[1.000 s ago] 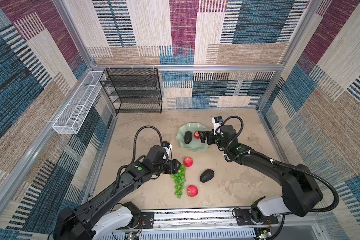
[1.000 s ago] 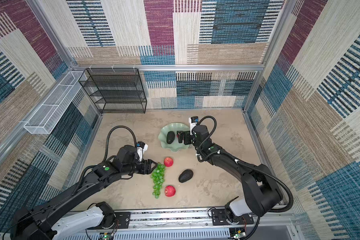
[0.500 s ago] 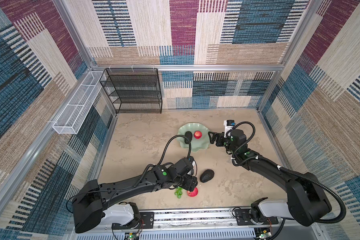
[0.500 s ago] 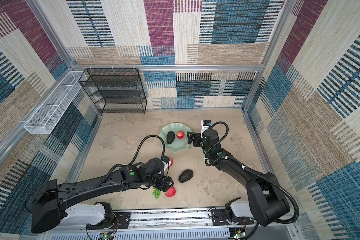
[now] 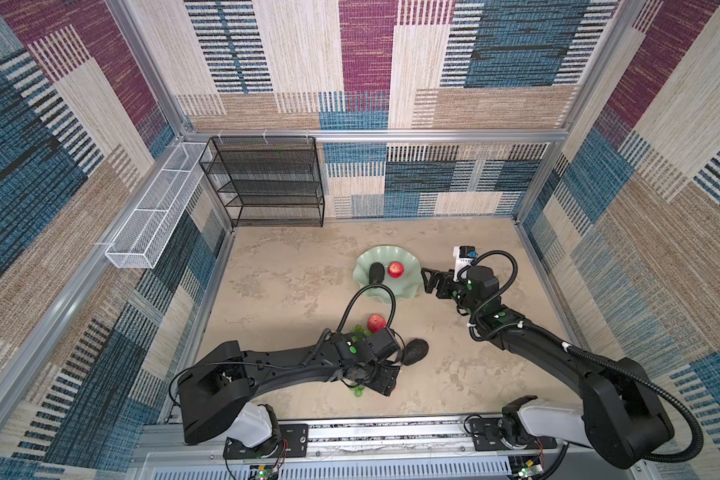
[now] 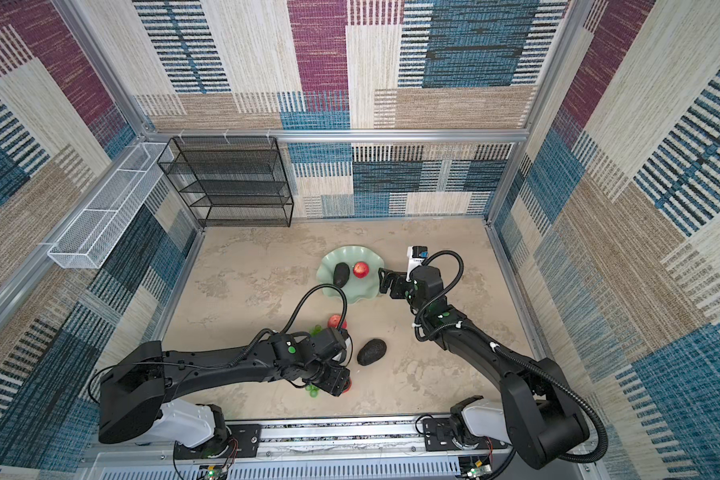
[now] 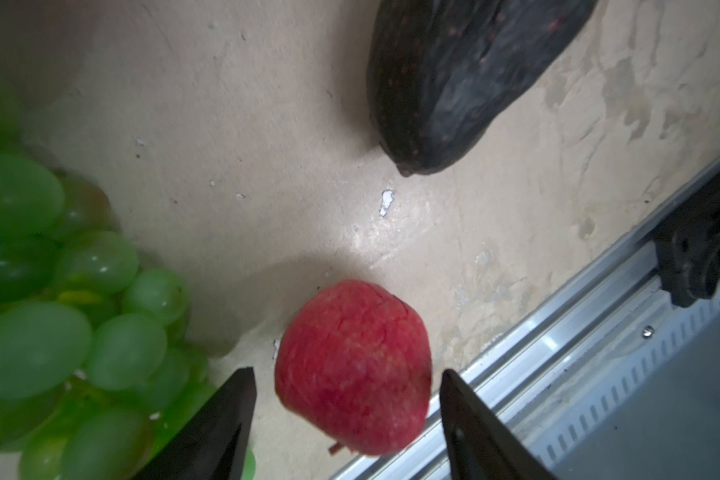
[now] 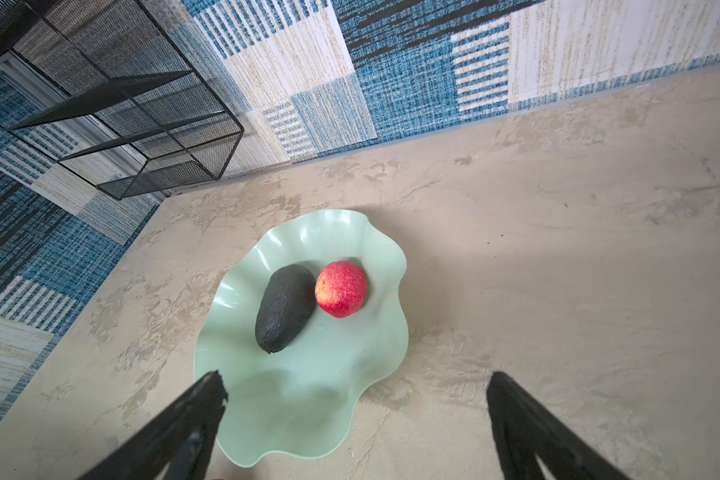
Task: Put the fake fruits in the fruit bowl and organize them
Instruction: 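Reach the left gripper to the red apple nearest the robot and grasp it, then carry the red apple with the left gripper into the green bowl and release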
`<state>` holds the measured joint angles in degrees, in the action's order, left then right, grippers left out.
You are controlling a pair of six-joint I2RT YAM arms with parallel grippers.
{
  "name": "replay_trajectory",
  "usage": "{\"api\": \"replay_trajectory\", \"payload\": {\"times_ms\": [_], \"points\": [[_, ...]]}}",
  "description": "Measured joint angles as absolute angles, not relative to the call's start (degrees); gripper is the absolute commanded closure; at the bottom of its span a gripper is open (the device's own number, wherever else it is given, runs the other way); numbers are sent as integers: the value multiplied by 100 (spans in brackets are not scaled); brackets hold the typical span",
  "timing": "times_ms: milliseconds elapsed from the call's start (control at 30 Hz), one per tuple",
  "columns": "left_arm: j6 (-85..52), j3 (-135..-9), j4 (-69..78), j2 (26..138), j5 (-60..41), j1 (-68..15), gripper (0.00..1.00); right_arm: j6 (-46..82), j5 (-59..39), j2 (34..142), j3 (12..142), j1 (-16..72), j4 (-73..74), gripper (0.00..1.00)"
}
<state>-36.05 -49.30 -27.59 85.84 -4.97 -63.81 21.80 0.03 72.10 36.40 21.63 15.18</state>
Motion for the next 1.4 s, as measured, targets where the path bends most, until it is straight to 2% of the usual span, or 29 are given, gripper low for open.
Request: {"api": "replay_trajectory", "payload": {"times_ms": [67, 333, 633, 833, 1000, 1200, 1400], "points": [[-3605, -4963, -2755, 8643, -513, -6386, 31, 2182, 8, 7188, 3601, 2158, 1518, 0], [-3603, -5065, -2733, 8755, -534, -6386, 52, 2211, 49, 7166, 3527, 2126, 1520, 0], [-3417, -5505, -2928, 8289, -325, -6307, 53, 2228, 67, 7124, 3498, 2097, 1522, 0], [-2596, -6482, -3240, 8204, -73, -5413, 52, 2241, 67, 7102, 3498, 2064, 1531, 0], [-1776, -7703, -3216, 8997, -34, -4534, 53, 2241, 64, 7113, 3498, 2056, 1531, 0], [-1194, -8799, -3194, 10427, -187, -4069, 53, 2239, 64, 7096, 3509, 2056, 1509, 0], [-1164, -9312, -3190, 11338, -211, -3826, 53, 2235, 62, 7172, 3564, 2056, 1496, 0]]}}
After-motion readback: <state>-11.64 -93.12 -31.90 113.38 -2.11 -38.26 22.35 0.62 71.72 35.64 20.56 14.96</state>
